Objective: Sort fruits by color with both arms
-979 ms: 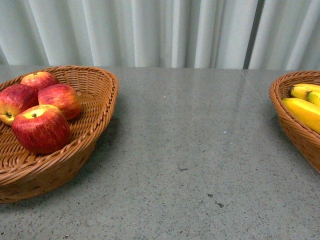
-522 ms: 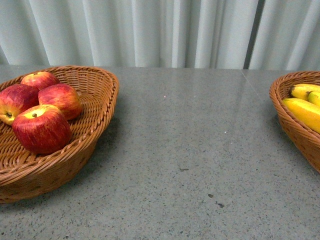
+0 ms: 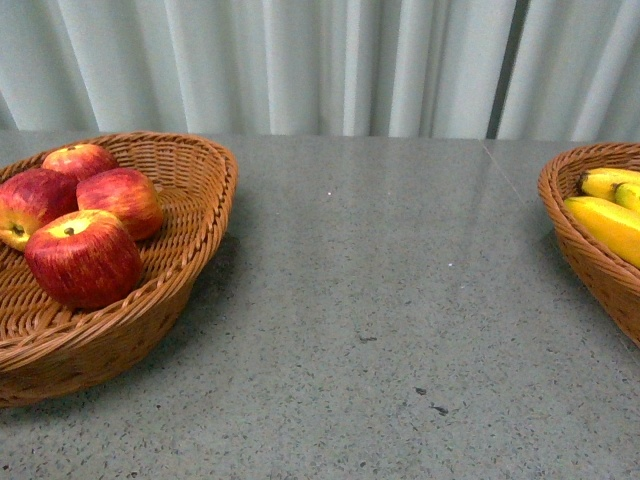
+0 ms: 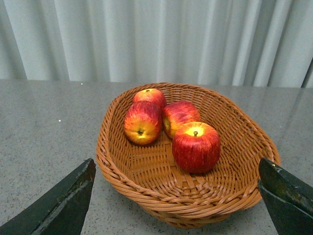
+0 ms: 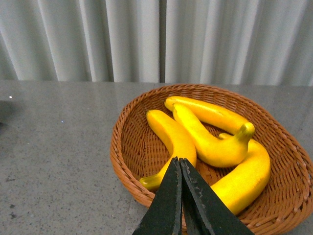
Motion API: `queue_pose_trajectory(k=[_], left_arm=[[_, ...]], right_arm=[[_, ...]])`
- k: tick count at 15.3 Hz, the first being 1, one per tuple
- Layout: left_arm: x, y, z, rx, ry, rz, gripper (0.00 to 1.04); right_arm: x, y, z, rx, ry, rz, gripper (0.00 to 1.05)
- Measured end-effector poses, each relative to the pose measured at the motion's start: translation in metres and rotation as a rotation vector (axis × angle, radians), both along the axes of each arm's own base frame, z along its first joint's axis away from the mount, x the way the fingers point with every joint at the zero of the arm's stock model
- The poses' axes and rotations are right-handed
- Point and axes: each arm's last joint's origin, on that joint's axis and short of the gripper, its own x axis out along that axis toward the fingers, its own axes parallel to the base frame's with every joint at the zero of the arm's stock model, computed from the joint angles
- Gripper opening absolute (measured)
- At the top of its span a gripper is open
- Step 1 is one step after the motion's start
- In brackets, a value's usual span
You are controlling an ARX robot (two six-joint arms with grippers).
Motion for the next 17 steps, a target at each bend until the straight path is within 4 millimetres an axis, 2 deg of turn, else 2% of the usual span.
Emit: queue_pose_trajectory(k=[6, 8, 13, 14, 17], left_arm=[[0.0000, 0.0000, 0.0000, 0.000, 0.000, -0.001, 0.98], [0.0000, 0.0000, 0.0000, 0.000, 0.000, -0.001, 0.98], [0.0000, 0.0000, -0.0001, 0.000, 0.000, -0.001, 0.98], [0.0000, 0.0000, -0.0001, 0.000, 0.000, -0.001, 0.98], [0.0000, -0.0001, 0.0000, 0.000, 0.000, -0.001, 0.98]], right_arm=[[0.0001, -0.0001, 0.0004, 0.003, 0.000, -0.002, 0.02], [0.0001, 0.0000, 0.0004, 0.003, 0.000, -0.002, 0.24], [0.0001, 0.0000, 0.0004, 0.003, 0.000, -0.002, 0.92], [0.0001, 0.0000, 0.0004, 0.003, 0.000, -0.002, 1.00], [0.0001, 0.0000, 0.0004, 0.003, 0.000, -0.002, 0.98]])
